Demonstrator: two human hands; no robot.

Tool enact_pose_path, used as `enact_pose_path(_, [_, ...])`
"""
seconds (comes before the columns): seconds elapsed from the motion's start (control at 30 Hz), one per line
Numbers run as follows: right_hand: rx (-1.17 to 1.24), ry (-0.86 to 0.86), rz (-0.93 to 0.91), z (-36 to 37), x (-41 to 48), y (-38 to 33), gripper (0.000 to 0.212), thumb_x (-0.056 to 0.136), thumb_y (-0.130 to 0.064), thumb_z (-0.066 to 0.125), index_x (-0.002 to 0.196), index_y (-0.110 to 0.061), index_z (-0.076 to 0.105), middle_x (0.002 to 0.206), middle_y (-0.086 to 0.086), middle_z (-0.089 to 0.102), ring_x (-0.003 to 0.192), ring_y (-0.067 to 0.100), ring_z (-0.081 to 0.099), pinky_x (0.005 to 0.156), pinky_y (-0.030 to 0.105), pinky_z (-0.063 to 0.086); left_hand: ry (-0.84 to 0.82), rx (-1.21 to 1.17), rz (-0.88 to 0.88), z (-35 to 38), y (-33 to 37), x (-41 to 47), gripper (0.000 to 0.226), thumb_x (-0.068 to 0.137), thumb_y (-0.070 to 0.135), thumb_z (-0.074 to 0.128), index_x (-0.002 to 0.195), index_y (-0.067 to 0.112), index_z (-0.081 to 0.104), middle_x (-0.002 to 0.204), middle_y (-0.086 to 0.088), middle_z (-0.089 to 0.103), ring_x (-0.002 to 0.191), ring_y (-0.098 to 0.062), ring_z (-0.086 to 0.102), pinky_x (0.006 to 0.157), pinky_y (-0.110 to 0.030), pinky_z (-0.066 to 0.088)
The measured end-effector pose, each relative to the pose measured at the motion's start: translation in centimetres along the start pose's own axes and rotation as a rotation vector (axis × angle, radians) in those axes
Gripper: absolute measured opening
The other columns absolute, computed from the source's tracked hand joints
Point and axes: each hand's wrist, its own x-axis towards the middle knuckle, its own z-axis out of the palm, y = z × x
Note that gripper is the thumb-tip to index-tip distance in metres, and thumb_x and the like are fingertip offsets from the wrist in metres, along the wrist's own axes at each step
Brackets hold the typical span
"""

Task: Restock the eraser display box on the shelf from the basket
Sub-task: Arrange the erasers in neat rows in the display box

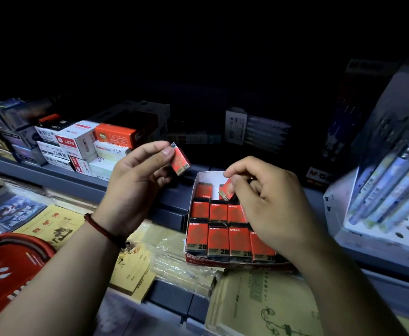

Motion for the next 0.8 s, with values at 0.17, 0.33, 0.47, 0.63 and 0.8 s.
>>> enact_pose_path(0.17, [-0.070, -0.030, -0.024, -0.2, -0.1, -0.2, 0.015, 0.102, -0.019, 0.056, 0.102, -0.027, 0.068, 0.073, -0.027, 0.060, 0.056, -0.001, 0.053, 0.050, 0.012, 0.034, -0.012, 0.061, 0.002, 0.2, -0.2, -0.2, 0.013, 0.079, 0.013, 0.071, 0.091, 0.017, 0.073, 0.081, -0.005, 0.068, 0.067, -0.013, 0.052, 0.059, -0.017, 0.049])
enact_pose_path(0.33, [-0.268, -0.081, -0.131, 0.0, -0.2, -1.4, 0.015, 0.102, -0.023, 0.056, 0.106, -0.033, 0.067, 0.081, -0.028, 0.052, 0.070, -0.006, 0.053, 0.056, 0.015, 0.029, -0.047, 0.079, -0.002, -0.2, -0.1, 0.0, 0.017, 0.082, 0.012, 0.069, 0.098, 0.011, 0.067, 0.084, -0.008, 0.071, 0.069, -0.014, 0.064, 0.068, -0.021, 0.056])
enact_pose_path(0.47, [-0.241, -0.036, -0.126, -0.3, 0.3, -1.7, 0.016, 0.100, -0.018, 0.059, 0.105, -0.029, 0.068, 0.076, -0.027, 0.050, 0.071, -0.004, 0.054, 0.059, 0.014, 0.035, 0.034, 0.270, 0.053, -0.9, 0.0, 0.3, 0.017, 0.082, 0.011, 0.074, 0.097, 0.005, 0.072, 0.081, -0.009, 0.071, 0.067, -0.012, 0.060, 0.064, -0.018, 0.051])
enact_pose_path(0.63, [-0.266, -0.059, -0.134, 0.0, 0.7, -2.4, 0.018, 0.096, -0.015, 0.063, 0.105, -0.030, 0.069, 0.087, -0.018, 0.056, 0.071, 0.001, 0.053, 0.066, 0.024, 0.048, 0.046, 0.790, 0.174, -2.3, -0.7, 0.6, 0.003, 0.090, 0.015, 0.075, 0.093, 0.015, 0.075, 0.085, -0.008, 0.076, 0.074, -0.013, 0.068, 0.071, -0.027, 0.055])
enact_pose_path(0.8, [-0.393, -0.113, -0.079, 1.1, 1.1, -2.5, 0.021, 0.098, -0.021, 0.062, 0.116, -0.032, 0.068, 0.093, -0.019, 0.053, 0.070, 0.001, 0.048, 0.069, 0.026, 0.044, -0.034, 1.209, 0.412, -2.6, -1.2, 0.7, 0.008, 0.090, 0.019, 0.074, 0.097, 0.021, 0.077, 0.100, 0.006, 0.069, 0.094, -0.007, 0.065, 0.090, -0.023, 0.050])
